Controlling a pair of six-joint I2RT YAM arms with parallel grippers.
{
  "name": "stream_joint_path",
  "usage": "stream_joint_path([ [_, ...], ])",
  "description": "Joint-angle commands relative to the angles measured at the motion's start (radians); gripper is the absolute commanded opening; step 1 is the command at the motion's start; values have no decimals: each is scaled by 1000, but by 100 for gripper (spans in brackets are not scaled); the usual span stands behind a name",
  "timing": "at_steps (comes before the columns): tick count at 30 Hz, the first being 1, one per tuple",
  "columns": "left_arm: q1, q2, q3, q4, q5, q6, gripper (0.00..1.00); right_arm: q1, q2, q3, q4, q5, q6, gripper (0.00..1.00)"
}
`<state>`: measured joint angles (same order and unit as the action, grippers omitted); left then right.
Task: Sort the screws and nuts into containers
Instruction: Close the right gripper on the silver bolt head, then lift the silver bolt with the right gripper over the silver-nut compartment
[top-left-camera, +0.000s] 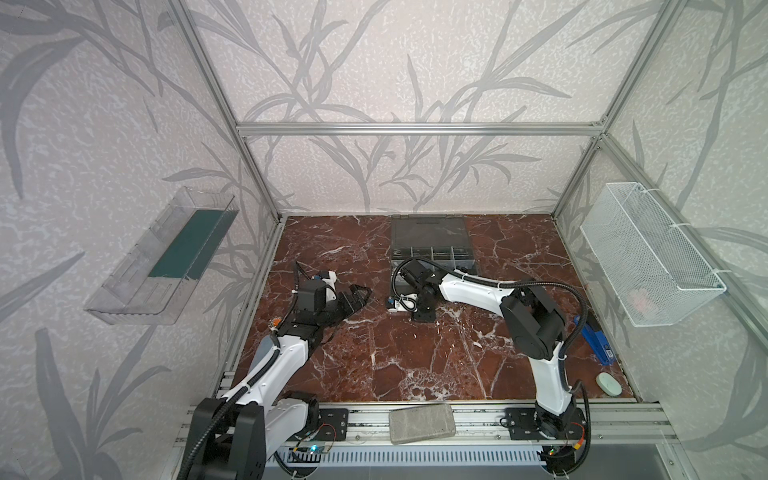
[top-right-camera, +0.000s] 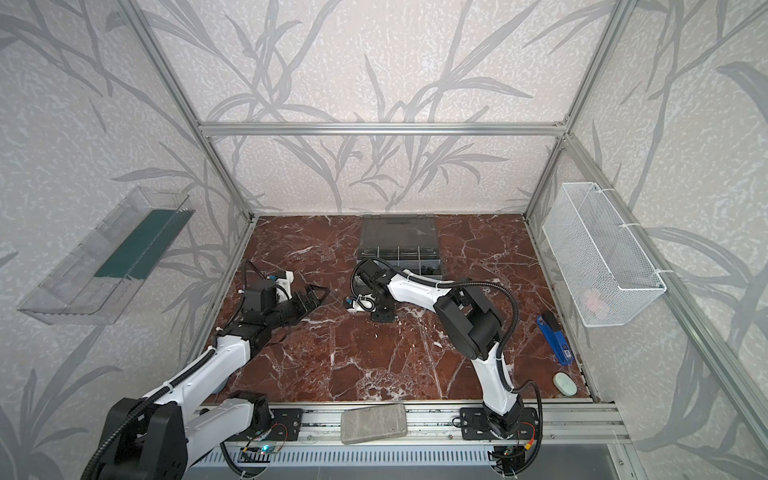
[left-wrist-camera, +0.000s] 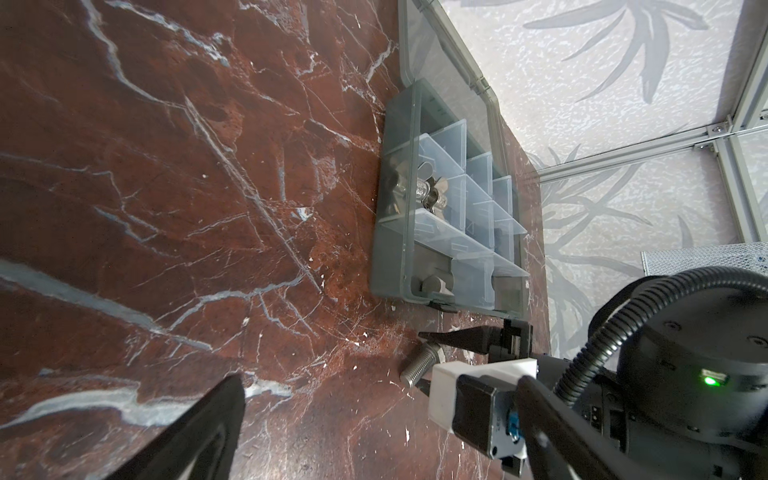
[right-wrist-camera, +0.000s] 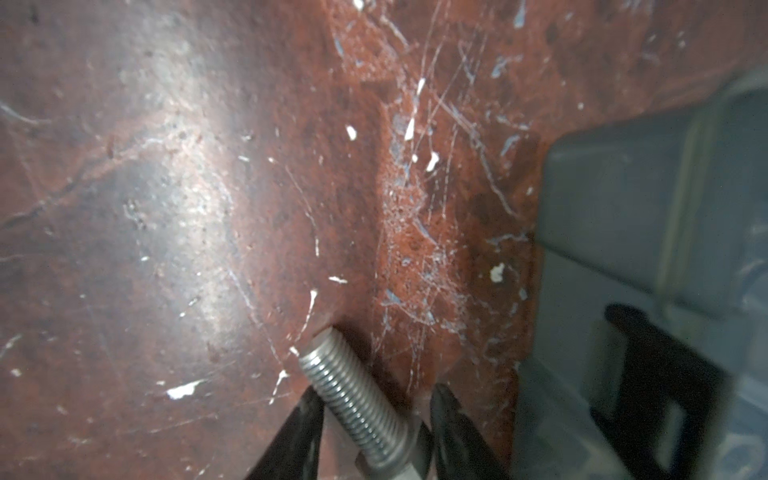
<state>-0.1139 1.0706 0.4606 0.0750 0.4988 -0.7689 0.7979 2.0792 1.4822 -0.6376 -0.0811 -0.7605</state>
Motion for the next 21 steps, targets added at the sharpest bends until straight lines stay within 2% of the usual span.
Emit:
stream_joint_path([
  [1,8,-6,-7,0,-3,-3,99,-6,42,4,-51,-19,-11,37],
  [14,14,-3,-10,2,3,-1,99,-28,37,-26,-89,-67,31,24],
  [21,16,-12,-13,0,3,-6,99,-45,-11,-65,-63,-138,79,6],
])
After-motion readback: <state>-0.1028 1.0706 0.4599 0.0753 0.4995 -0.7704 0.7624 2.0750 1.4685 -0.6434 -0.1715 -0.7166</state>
